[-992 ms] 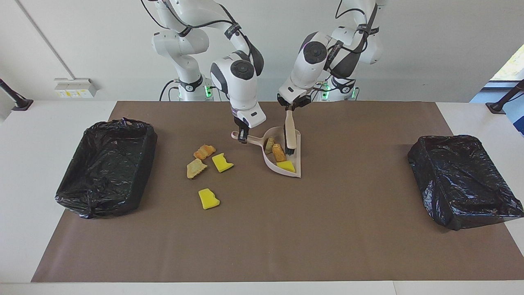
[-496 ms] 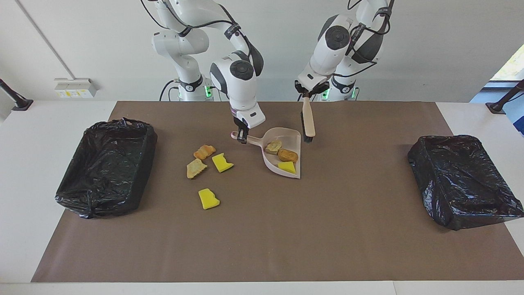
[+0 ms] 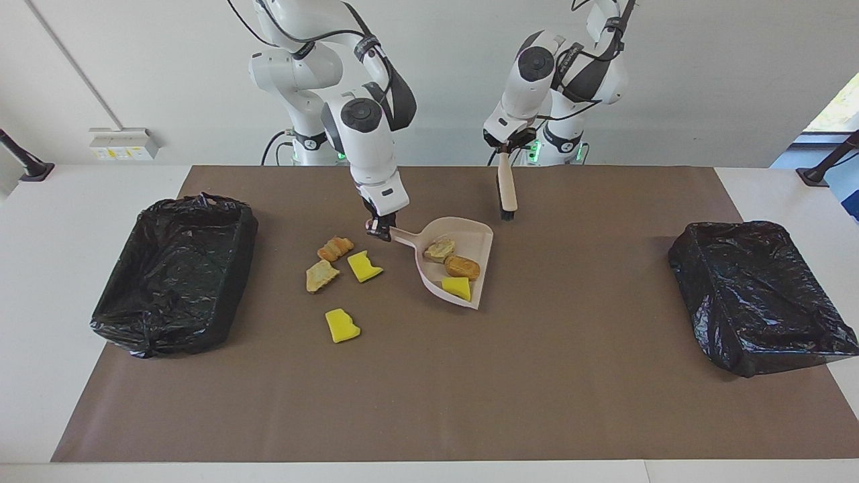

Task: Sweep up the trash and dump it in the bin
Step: 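Carry the dustpan to the black bin while the left gripper drops the brush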

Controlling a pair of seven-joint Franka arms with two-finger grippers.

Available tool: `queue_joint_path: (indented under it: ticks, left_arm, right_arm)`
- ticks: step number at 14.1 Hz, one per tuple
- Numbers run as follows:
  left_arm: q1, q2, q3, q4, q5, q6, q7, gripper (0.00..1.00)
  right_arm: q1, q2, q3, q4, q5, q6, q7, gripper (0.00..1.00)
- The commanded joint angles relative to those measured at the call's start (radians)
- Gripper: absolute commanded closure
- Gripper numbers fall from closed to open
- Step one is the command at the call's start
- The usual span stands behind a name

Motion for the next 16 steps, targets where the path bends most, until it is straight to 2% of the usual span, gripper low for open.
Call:
queue_joint_path:
  ticks: [1,3,5,9,10,12,13,14,15,16]
  left_arm:
    - [-0.028,-0.012,-0.038,-0.05,0.014,0.119,-0.105,1.0]
    - [-0.126,0.048,-0.04,-0.045,0.014,0.206,-0.199,1.0]
    - [-0.197,0.079,-0.04,-0.042,0.014,0.239,-0.257,1.0]
    - [-0.226,0.102,-0.04,-0.028,0.014,0.239,-0.242,1.0]
    - [-0.22,0.119,-0.04,-0.014,0.014,0.233,-0.231,0.97]
    - [-0.211,0.133,-0.037,-0.002,0.012,0.23,-0.226,0.45]
    - [-0.205,0.146,-0.035,0.015,0.014,0.219,-0.22,0.34]
    - [-0.176,0.168,-0.034,0.035,0.014,0.213,-0.19,0.1]
    - [-0.133,0.179,-0.034,0.053,0.015,0.211,-0.135,0.0]
    - [-0.095,0.177,-0.032,0.074,0.015,0.208,-0.09,0.0]
  right_arm:
    - [-0.008,-0.07,-0.072,0.017,0.107,-0.039,-0.104,1.0]
    - [-0.007,-0.085,-0.152,0.066,0.123,-0.115,-0.176,1.0]
    - [-0.007,-0.085,-0.239,0.144,0.123,-0.223,-0.255,1.0]
    - [-0.007,-0.084,-0.455,0.253,0.122,-0.358,-0.418,1.0]
    - [-0.008,-0.082,-0.521,0.265,0.122,-0.383,-0.488,1.0]
    - [-0.008,-0.082,-0.653,0.269,0.102,-0.39,-0.623,1.0]
    - [-0.008,-0.082,-0.715,0.272,0.086,-0.406,-0.677,1.0]
    - [-0.008,-0.082,-0.771,0.294,0.067,-0.432,-0.744,1.0]
    - [-0.008,-0.082,-0.822,0.304,0.056,-0.468,-0.801,1.0]
    - [-0.01,-0.082,-0.874,0.314,0.054,-0.487,-0.841,1.0]
